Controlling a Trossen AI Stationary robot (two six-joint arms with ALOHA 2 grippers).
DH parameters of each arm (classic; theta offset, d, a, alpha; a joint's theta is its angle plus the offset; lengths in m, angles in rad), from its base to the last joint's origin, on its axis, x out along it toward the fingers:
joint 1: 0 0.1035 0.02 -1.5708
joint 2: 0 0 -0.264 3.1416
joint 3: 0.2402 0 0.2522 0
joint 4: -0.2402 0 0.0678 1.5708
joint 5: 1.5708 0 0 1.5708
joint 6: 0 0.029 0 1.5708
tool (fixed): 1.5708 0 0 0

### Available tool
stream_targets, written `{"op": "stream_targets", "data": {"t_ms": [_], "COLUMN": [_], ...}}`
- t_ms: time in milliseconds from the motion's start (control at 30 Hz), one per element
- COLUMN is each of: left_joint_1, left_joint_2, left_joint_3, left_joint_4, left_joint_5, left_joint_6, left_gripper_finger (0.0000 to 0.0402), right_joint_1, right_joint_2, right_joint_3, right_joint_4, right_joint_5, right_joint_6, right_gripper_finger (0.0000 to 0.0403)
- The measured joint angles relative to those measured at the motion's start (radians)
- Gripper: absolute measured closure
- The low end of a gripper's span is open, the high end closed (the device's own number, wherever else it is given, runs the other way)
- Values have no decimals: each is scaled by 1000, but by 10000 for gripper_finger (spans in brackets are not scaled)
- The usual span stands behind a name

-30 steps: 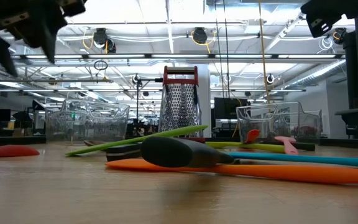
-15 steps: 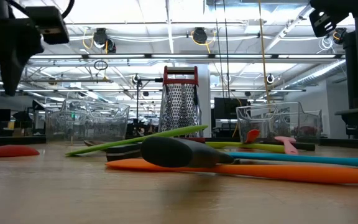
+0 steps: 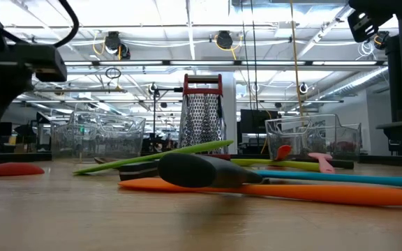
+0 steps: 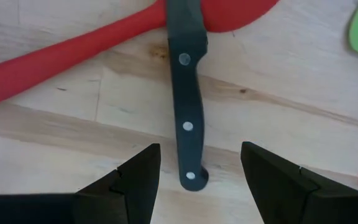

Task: Pick & Place Kitchen Items
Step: Put the bottom black kitchen knife into the top right transparent bin

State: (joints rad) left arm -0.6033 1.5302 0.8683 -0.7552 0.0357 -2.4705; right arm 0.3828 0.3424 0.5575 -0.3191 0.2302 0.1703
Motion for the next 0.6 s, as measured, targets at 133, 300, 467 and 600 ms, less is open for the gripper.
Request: {"op": "stream_targets", "data": {"t_ms": [133, 300, 467, 600], "left_joint_1": [1, 10, 10, 10], "left_joint_2": [22, 60, 107, 134], "left_joint_3": [0, 0, 0, 5], "left_joint_4": [-26, -36, -34, -21], "left_joint_5": [0, -14, -29, -5], "left_joint_6": [0, 6, 6, 16], "left_gripper_finger": [172, 172, 172, 172], "right_joint_1": [0, 0, 0, 0], "right_joint_2": [0, 0, 0, 0], "right_joint_3": [0, 0, 0, 0], "right_joint_4": [0, 0, 0, 0], "right_joint_5": [0, 1, 2, 2], "right_joint_6": [0, 0, 1, 1], "right_gripper_finger": [403, 403, 403, 403]}}
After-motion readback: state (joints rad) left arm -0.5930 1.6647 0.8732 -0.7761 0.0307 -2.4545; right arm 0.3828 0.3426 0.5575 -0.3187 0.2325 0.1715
